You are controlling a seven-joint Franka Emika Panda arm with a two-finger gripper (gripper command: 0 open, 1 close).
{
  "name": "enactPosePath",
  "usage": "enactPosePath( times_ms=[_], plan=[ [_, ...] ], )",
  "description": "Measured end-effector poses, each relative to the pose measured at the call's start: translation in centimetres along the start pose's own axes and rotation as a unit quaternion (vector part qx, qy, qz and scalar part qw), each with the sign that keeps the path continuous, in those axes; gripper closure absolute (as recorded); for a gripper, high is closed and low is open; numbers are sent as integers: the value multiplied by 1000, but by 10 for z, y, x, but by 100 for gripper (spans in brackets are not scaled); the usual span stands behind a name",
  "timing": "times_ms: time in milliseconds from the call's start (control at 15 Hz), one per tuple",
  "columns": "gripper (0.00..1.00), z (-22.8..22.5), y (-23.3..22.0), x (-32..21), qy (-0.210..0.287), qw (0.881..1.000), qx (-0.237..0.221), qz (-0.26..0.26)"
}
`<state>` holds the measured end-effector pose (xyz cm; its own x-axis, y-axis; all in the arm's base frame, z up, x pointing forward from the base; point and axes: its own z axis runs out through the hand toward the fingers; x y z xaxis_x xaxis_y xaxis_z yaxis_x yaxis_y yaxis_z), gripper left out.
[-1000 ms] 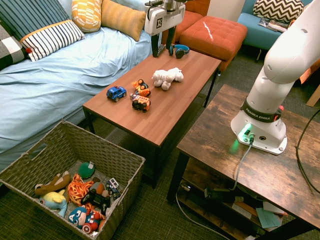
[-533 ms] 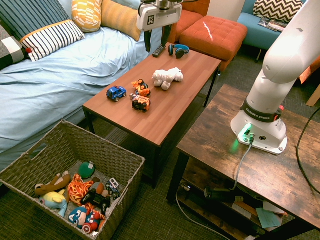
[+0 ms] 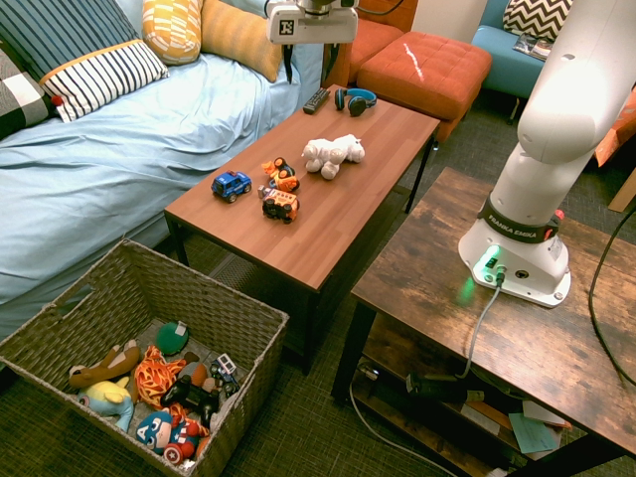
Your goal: Put the stuffed toy in the basket
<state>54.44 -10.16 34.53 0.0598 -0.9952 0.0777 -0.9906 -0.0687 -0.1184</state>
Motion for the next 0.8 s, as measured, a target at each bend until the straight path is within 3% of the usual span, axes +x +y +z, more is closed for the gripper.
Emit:
enactPosePath(
  times_ms=[333,800],
  plan=[
    [0,42,9,40,30,989,-8,147],
    [0,119,16,75,29,939,-47,338]
  ],
)
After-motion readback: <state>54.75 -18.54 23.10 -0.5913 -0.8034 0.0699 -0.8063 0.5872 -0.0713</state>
